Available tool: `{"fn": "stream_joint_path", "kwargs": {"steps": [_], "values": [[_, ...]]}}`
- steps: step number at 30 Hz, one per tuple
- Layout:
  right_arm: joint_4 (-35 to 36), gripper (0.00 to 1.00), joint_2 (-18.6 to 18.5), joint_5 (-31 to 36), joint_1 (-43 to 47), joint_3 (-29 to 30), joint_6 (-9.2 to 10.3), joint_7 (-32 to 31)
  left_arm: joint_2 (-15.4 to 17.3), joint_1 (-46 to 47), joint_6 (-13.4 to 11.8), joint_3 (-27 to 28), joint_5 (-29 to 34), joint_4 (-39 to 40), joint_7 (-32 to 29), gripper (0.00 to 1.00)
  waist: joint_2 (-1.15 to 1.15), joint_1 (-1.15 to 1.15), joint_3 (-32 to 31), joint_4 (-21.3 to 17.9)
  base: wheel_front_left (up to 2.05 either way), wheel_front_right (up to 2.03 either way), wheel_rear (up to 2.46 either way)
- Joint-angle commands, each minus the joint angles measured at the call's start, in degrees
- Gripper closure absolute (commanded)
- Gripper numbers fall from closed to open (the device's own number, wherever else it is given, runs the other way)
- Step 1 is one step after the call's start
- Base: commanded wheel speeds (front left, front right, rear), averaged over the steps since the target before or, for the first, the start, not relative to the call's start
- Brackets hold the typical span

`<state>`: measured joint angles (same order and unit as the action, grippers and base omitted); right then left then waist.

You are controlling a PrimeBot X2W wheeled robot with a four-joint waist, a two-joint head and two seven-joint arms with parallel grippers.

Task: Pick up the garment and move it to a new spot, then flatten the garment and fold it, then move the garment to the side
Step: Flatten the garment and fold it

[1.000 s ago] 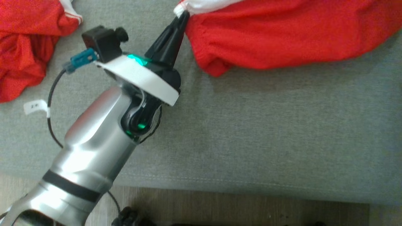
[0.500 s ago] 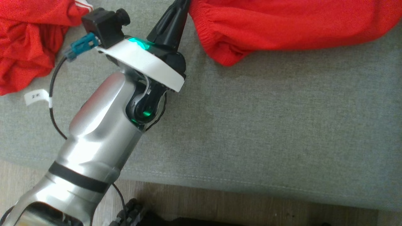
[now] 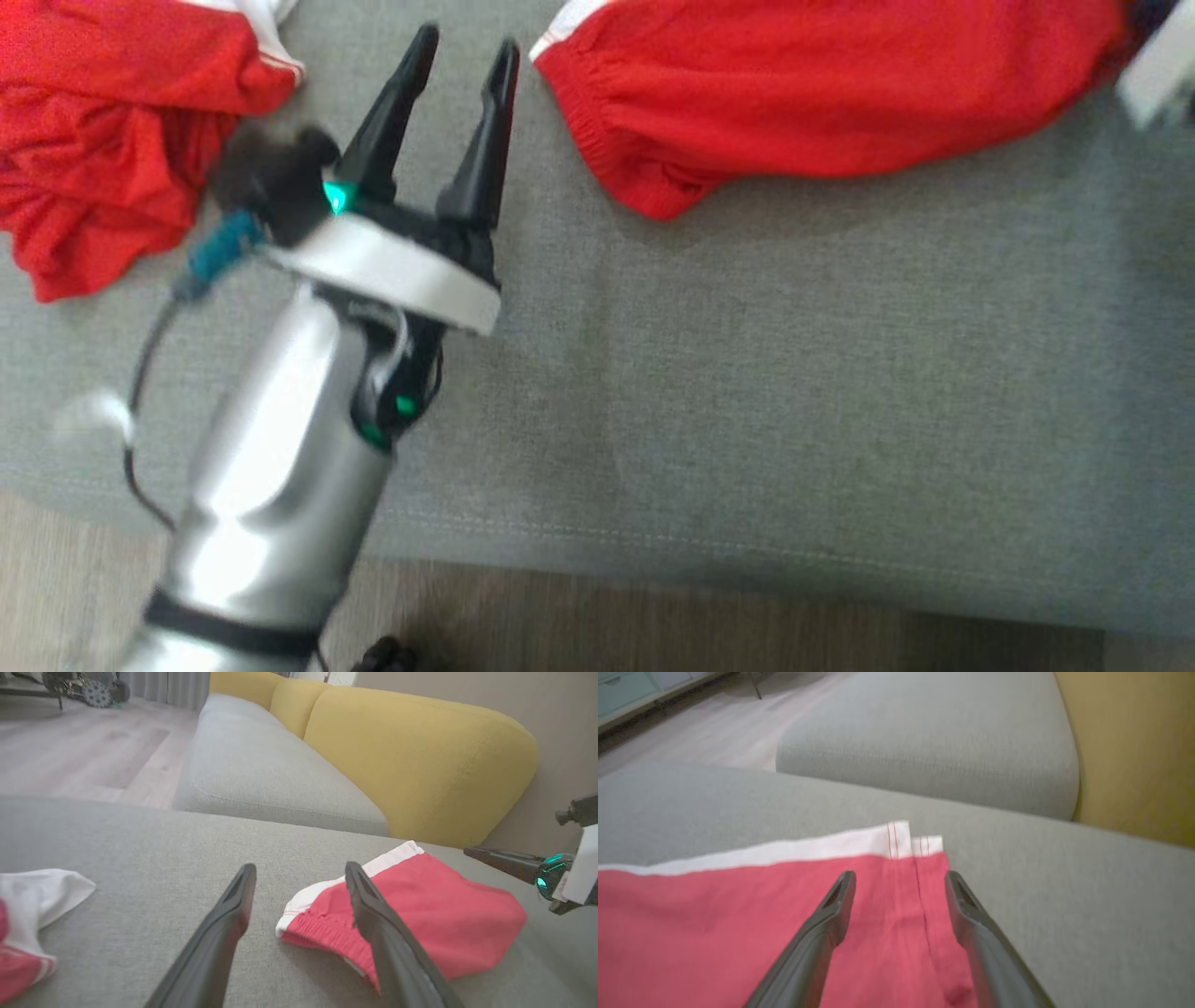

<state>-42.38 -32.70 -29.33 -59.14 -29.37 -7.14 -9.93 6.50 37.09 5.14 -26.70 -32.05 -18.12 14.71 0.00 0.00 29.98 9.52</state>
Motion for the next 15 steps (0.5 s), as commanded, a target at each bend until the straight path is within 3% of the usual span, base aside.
{"fn": "stream_joint_path", "kwargs": {"steps": [1, 9, 15], "values": [[0.75, 0.00, 0.17, -1.08, 3.00, 0.33, -0.35, 0.29, 0.09, -2.55, -1.37, 3.14, 4.04, 4.22, 0.29, 0.00, 0.00, 0.00, -1.64, -0.03, 0.00, 0.00, 0.00], [-5.43, 0.00, -1.27, -0.82, 5.72, 5.38, -0.35, 1.23, -3.18, -15.40, -6.48, 6.33, 19.08, 18.48, 0.29, 0.00, 0.00, 0.00, -2.45, 3.71, 0.00, 0.00, 0.00], [-10.96, 0.00, -1.56, 2.21, 4.24, 8.40, -0.35, 0.33, -3.58, -20.26, -9.73, 3.32, 21.42, 22.90, 0.29, 0.00, 0.00, 0.00, -2.12, 7.62, 0.00, 0.00, 0.00]]}}
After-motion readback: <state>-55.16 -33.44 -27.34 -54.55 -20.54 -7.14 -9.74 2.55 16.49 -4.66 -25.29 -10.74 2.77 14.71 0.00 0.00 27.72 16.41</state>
